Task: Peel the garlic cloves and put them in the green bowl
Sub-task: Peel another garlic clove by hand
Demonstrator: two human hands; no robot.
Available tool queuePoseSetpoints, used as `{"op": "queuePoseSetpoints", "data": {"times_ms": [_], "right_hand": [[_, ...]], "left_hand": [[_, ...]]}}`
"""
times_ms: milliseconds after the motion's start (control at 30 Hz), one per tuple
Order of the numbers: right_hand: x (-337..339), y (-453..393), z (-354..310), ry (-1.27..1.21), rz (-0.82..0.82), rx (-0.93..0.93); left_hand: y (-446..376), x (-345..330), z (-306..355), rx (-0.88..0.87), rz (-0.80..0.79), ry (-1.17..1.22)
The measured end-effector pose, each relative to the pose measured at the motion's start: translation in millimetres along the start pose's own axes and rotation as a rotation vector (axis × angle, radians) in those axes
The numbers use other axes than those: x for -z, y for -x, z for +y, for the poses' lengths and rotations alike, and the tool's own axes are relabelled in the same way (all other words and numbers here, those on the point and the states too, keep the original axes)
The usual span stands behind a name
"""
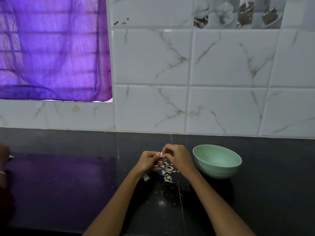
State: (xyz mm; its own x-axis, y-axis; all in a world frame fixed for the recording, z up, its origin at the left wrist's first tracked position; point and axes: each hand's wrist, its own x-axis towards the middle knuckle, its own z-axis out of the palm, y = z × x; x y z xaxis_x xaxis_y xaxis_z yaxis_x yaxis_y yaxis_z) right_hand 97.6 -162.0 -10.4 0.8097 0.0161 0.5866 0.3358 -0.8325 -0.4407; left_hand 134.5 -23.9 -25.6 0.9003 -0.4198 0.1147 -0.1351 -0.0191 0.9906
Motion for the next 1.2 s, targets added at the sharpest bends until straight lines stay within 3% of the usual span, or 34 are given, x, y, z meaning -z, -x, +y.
{"op": "queuePoseSetpoints", "data": {"times_ms": [167, 333, 533, 733, 1033, 1200], "right_hand": [[3, 2, 2, 0.134, -0.094, -0.003], [-3, 1, -5, 0.135, -0.104, 0.031], [-2, 1, -8, 0.089, -0.160, 0.029], [0, -1, -7, 0.108, -0.220, -0.033], [3, 0, -5, 0.167, -0.116, -0.138], [7, 0, -3, 0.120, -0.093, -0.148]], "left_hand": [[-2, 1, -6, -0.048, -0.005, -0.169], [-4, -3, -1, 0.015, 0.142, 0.053], [-4, -2, 5, 0.129, 0.161, 0.293], [-5, 5, 5, 0.128, 0.189, 0.310], [-7, 7, 3, 0.140, 0.219, 0.241], [-6, 3, 4, 0.039, 0.230, 0.210]]}}
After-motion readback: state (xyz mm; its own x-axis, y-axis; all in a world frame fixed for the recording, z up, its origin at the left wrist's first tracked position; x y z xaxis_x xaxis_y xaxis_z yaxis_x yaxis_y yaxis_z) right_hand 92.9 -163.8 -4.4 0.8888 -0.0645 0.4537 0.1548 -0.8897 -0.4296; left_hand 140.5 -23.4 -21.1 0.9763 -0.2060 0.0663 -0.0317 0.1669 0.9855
